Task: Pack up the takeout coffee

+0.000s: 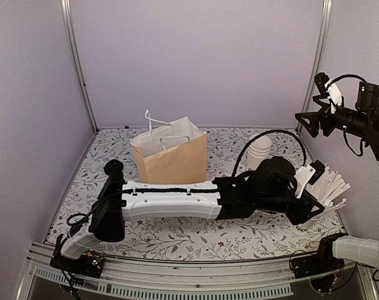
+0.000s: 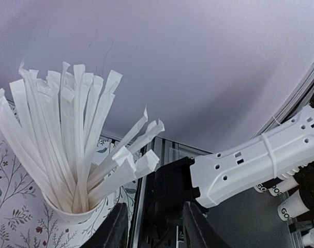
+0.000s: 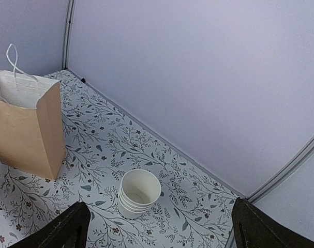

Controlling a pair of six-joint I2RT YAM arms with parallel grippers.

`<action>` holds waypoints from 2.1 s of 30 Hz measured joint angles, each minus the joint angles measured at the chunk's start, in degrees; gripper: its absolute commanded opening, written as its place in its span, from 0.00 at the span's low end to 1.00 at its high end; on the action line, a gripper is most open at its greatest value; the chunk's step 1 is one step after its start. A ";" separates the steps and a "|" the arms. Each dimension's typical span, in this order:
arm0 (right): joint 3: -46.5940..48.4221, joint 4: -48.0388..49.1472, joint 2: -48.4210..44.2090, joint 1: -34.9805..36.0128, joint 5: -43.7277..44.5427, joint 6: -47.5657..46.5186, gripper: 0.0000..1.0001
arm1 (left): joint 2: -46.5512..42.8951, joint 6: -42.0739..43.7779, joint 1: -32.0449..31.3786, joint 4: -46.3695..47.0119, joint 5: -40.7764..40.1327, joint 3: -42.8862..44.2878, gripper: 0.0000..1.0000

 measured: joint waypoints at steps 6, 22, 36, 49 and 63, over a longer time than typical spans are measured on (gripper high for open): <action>-0.31 0.13 -0.13 -0.04 -0.92 0.07 0.99 | 4.39 -1.66 -0.04 2.78 1.36 4.72 0.36; -1.77 0.57 -2.16 -0.48 -2.36 0.13 0.99 | 11.45 -7.74 0.09 7.72 0.61 11.61 0.19; -1.81 0.55 -2.25 -0.74 -4.04 0.55 0.99 | 12.11 -10.47 0.35 8.66 -4.02 11.69 0.26; -1.81 0.55 -2.23 -0.79 -4.98 1.05 0.99 | 13.70 -13.11 1.18 11.52 -5.22 12.96 0.00; -1.81 0.52 -2.21 -0.83 -5.73 1.18 0.99 | 5.16 -3.15 0.48 12.15 -11.13 4.63 0.00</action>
